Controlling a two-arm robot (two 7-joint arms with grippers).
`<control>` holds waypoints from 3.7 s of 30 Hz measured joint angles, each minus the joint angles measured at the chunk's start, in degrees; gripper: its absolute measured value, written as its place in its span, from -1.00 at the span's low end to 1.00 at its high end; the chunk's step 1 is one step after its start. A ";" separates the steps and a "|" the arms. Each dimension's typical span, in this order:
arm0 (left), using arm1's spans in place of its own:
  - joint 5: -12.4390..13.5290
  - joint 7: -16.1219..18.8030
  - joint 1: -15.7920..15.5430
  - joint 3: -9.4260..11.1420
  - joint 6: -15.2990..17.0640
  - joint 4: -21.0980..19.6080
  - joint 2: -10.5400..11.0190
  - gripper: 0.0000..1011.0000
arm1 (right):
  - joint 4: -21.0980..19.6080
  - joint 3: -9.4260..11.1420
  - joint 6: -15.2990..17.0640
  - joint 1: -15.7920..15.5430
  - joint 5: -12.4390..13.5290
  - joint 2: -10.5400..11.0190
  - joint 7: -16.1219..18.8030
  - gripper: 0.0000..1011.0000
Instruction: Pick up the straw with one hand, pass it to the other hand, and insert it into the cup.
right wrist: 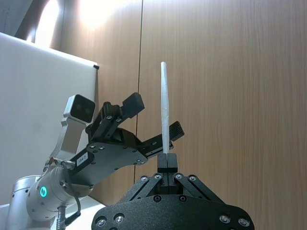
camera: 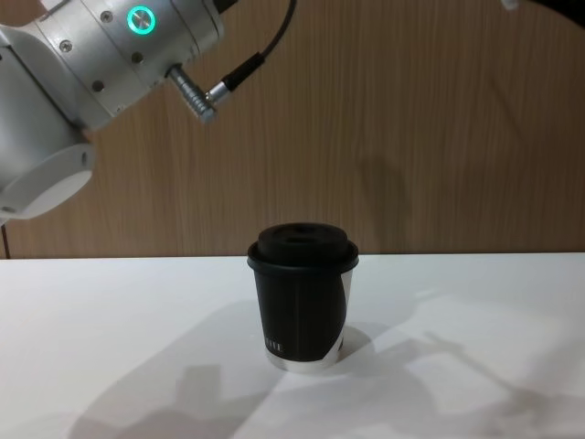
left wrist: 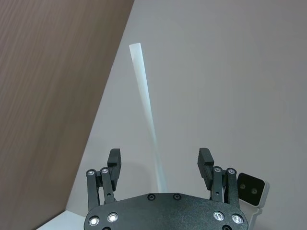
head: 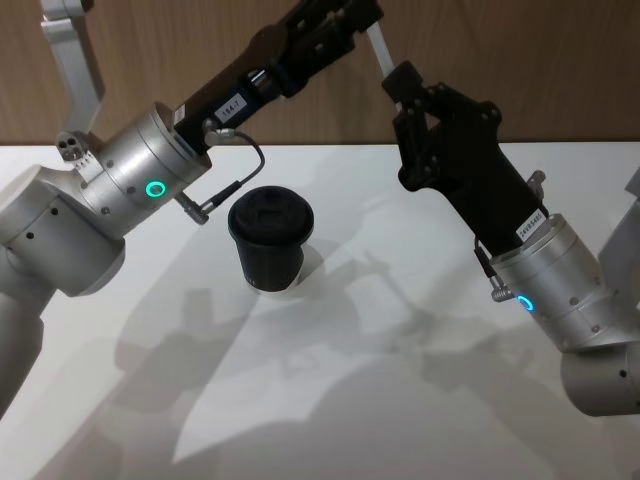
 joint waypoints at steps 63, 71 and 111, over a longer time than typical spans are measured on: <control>-3.06 0.51 -3.71 2.60 -2.22 2.12 -0.59 -0.97 | 0.00 0.00 0.00 0.00 0.01 0.00 0.00 -1.00; -3.39 0.66 -3.56 2.73 -2.53 1.86 -0.22 -0.99 | 0.00 -0.01 0.00 0.01 0.01 0.00 0.01 -1.00; 6.35 12.73 -0.94 3.69 -8.87 -4.18 4.86 -0.99 | 0.00 0.00 0.00 0.00 0.01 0.00 0.00 0.98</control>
